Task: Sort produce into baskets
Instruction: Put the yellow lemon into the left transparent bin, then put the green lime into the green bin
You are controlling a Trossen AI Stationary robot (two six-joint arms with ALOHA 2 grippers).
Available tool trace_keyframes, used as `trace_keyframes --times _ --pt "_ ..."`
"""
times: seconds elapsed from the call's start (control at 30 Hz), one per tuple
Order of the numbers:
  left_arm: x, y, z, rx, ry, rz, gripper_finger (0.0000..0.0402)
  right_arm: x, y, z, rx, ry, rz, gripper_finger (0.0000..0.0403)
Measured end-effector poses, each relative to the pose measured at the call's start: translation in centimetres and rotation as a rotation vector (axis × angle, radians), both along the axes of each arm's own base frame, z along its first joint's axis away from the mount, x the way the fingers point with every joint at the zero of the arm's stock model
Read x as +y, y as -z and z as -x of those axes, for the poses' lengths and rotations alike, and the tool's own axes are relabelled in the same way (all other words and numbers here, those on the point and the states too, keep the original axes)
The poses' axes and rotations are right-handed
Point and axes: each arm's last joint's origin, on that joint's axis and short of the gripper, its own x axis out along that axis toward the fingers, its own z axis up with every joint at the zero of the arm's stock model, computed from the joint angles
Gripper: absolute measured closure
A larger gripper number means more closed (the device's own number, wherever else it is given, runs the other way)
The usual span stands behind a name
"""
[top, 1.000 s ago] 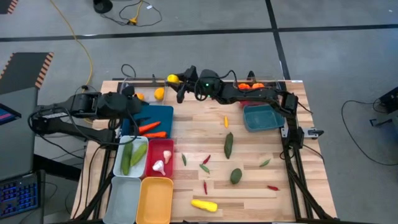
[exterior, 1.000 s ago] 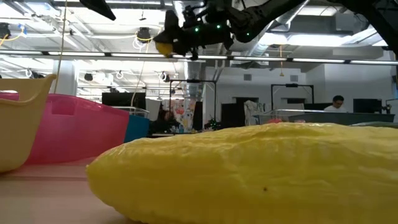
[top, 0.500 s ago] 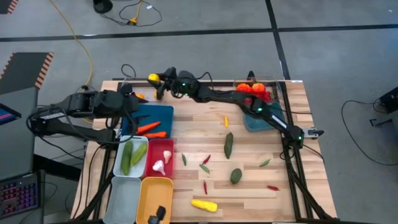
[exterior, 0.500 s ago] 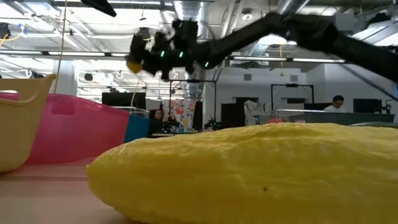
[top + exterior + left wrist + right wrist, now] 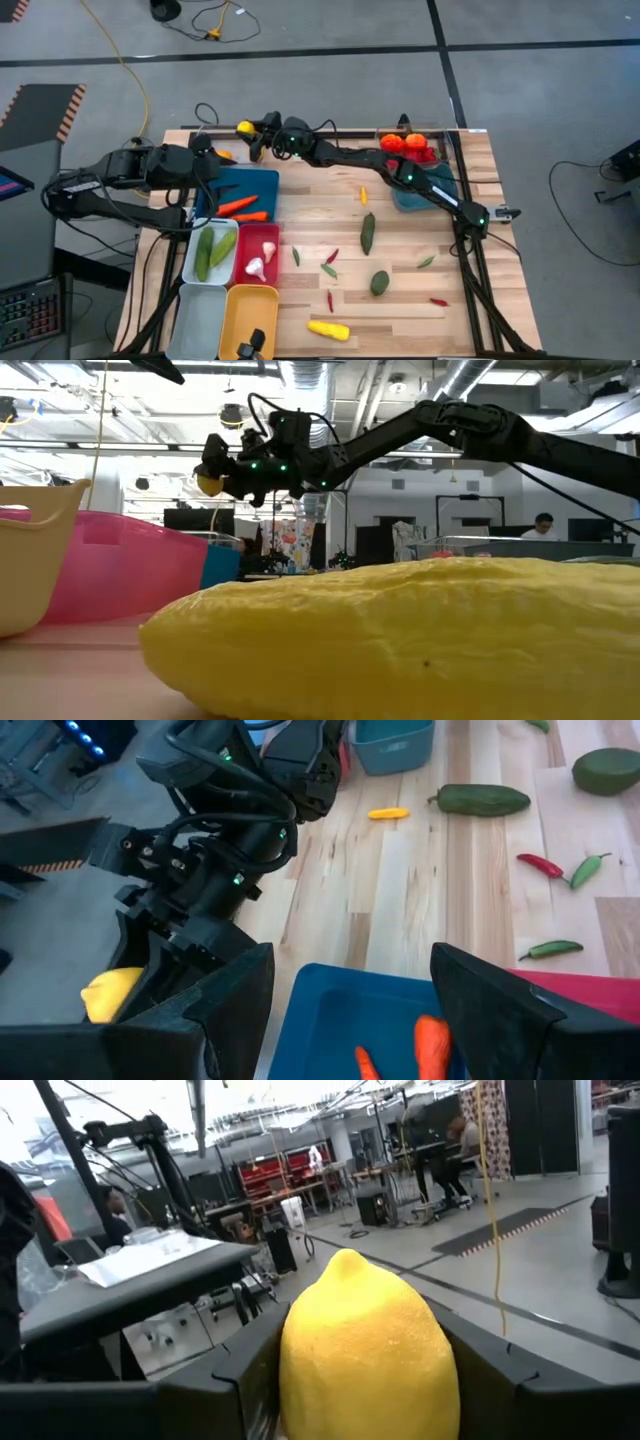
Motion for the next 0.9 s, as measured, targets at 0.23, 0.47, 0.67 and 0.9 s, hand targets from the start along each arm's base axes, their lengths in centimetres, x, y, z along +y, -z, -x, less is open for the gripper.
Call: trace_keyframes --times 0.23,0.47,0.67,0.9 --pt "0.00 0.01 -0.02 0.001 0.000 0.000 0.0145 0.04 0.16 -0.03 0.015 0.000 -0.005 0.0163" --pt "0.00 0.01 -0.03 -0.002 -0.006 0.007 0.0145 0.03 0.41 -0.06 0.039 0.000 -0.013 0.0146" --pt "0.00 0.01 -0.03 -0.005 -0.010 0.012 0.0145 0.03 0.42 -0.06 0.042 0.000 -0.012 0.0096" --pt "0.00 0.01 -0.03 -0.015 -0.027 0.034 0.0145 0.09 0.24 -0.03 0.049 -0.029 -0.015 0.0047"
